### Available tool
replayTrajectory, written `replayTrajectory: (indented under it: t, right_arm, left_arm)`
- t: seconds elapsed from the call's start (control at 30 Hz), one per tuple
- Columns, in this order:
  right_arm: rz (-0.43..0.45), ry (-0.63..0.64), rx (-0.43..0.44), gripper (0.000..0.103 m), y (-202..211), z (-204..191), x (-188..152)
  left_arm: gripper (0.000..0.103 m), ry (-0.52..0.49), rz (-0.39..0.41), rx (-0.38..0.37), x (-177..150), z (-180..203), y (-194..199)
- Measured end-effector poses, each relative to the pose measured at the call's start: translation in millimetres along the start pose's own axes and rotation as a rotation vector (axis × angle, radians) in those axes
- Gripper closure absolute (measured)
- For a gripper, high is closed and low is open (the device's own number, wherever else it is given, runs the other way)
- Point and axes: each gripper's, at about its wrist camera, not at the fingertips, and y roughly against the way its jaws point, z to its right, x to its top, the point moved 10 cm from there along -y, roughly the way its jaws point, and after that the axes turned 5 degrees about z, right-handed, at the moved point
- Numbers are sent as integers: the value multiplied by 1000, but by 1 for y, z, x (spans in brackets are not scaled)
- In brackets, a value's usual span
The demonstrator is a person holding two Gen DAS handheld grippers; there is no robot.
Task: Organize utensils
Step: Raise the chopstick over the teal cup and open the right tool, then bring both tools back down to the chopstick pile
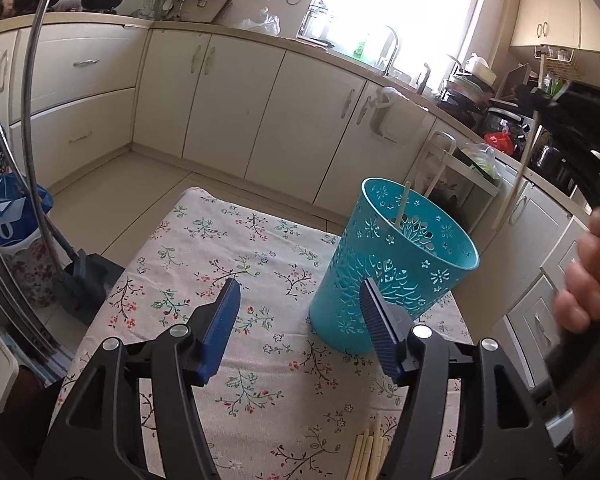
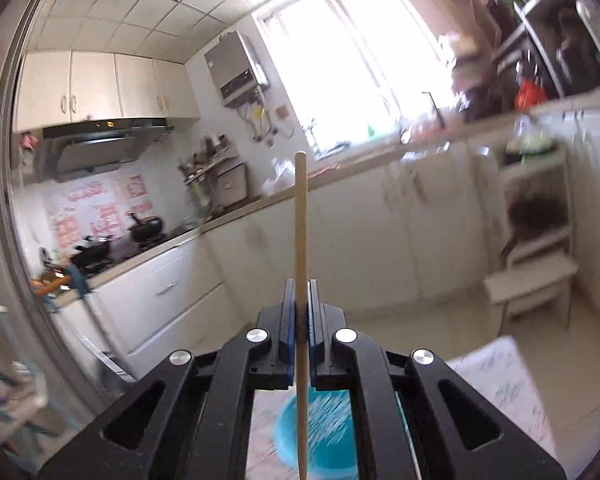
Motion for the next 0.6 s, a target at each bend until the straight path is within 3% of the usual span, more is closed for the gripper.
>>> replayTrajectory:
  t: [0.1, 0.17, 0.33, 0.5, 0.6]
  right_arm:
    - [-48, 62, -37, 97, -27, 5, -31]
    - [-152, 80, -47, 82, -43, 12, -62]
    - [-174, -44, -90, 72, -28, 58, -81]
    - [-262, -178, -305, 70, -32, 141, -104]
    - [-372, -349, -264, 70, -50, 174, -131]
  left_arm:
    - [44, -15, -13, -7, -3, 3, -2]
    - [44, -14, -15, -6, -2, 3, -4]
    - [41, 32, -10, 19, 6, -8, -19]
    - [38, 73, -8, 109, 17, -24, -50]
    - [34, 94, 17, 122, 26, -27, -58]
